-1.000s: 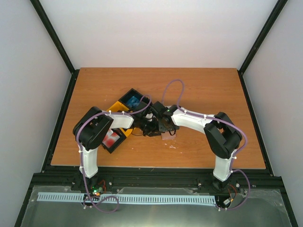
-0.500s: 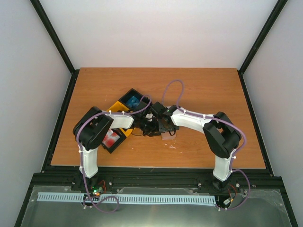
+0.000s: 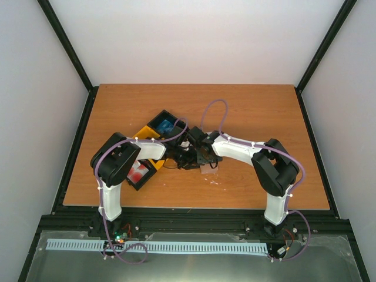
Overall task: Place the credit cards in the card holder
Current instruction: Close the card holder at the center of the board.
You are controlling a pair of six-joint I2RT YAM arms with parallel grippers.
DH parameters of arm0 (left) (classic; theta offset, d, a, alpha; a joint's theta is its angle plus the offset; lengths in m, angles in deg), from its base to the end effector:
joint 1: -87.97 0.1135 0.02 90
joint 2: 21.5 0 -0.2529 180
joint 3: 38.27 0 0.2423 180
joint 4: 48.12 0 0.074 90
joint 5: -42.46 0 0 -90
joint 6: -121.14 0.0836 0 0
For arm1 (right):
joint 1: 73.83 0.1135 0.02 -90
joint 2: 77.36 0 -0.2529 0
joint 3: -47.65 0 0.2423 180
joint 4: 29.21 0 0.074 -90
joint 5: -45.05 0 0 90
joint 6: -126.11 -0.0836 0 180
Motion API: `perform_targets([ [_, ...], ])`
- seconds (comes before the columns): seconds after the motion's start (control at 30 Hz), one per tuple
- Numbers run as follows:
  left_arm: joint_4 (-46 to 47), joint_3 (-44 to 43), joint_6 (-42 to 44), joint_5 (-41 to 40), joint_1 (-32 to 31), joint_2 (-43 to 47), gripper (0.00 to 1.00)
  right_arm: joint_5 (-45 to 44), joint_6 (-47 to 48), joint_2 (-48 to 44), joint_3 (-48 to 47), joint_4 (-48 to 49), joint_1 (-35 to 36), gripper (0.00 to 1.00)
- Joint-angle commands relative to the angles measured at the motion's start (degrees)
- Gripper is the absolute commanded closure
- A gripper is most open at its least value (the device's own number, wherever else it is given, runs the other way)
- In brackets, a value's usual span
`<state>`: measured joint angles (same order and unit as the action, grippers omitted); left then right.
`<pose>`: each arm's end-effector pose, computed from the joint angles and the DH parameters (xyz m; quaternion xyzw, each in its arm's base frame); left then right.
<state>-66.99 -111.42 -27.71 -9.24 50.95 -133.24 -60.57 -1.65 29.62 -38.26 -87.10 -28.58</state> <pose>0.2707 -0.2691 0.0796 0.0815 -0.9078 0.4075 0.0565 0.2621 0.2324 0.1166 -0.0514 0.9849 -0.0381 0.1610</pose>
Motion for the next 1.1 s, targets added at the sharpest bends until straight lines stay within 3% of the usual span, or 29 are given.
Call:
perform_targets([
  [0.0, -6.41, 0.97, 0.76, -5.26, -0.03, -3.59, 0.73, 3.25, -0.18, 1.79, 0.22, -1.10, 0.36, 0.97],
  [0.53, -6.45, 0.97, 0.84, -5.21, 0.01, -3.79, 0.73, 1.92, -0.71, 1.87, 0.38, -0.98, 0.35, 0.97],
  [0.8, -6.46, 0.89, 0.97, -5.13, 0.01, -3.87, 0.73, -3.07, -2.21, -4.29, 1.26, 1.69, 0.29, 0.97],
  [1.07, -5.23, 2.76, 0.20, -5.70, -0.08, -3.08, 0.73, 5.75, 1.28, -5.03, 4.44, 5.53, -2.45, 0.97],
])
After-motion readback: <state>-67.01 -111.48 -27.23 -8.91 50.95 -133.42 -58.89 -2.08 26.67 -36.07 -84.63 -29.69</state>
